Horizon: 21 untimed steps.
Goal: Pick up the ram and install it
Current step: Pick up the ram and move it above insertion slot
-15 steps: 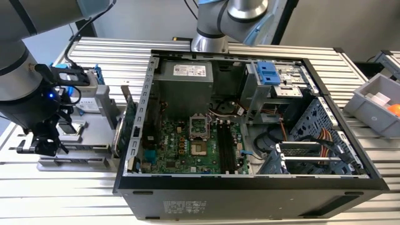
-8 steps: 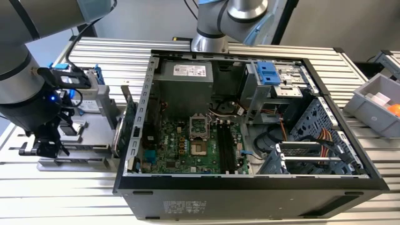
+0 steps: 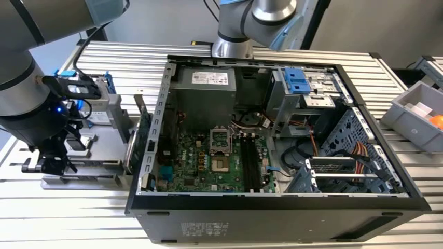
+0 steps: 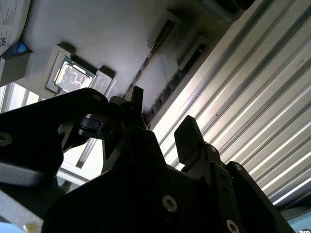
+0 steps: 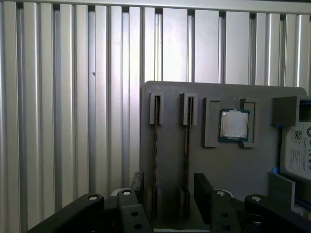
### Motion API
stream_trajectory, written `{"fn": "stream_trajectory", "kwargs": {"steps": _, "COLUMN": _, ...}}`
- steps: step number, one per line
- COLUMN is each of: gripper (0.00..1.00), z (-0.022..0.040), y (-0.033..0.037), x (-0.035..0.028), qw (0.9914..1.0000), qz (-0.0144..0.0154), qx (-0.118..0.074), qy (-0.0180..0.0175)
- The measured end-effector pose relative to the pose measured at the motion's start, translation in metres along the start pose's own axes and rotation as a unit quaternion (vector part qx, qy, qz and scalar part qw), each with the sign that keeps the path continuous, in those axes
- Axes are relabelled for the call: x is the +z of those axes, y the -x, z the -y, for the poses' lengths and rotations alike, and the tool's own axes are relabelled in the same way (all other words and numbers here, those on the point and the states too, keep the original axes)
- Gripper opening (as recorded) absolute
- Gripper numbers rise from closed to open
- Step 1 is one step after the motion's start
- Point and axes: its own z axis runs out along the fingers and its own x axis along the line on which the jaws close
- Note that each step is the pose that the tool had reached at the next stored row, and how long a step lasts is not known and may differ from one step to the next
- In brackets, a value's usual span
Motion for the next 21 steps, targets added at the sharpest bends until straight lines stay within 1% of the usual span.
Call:
{"fn": "stream_trajectory", "kwargs": {"steps": 6, "gripper": 1.00, "z": 0.0001, "y": -0.0002, "x": 0.0018, "qw": 1.00000, "qz": 0.0000, "qx": 0.000, "qy": 0.0000}}
{"fn": "stream_trajectory", "kwargs": {"steps": 21, "gripper": 1.00, "z": 0.0003, "y": -0.0008, "x": 0.0107, "qw": 1.00000, "qz": 0.0000, "qx": 0.000, "qy": 0.0000}}
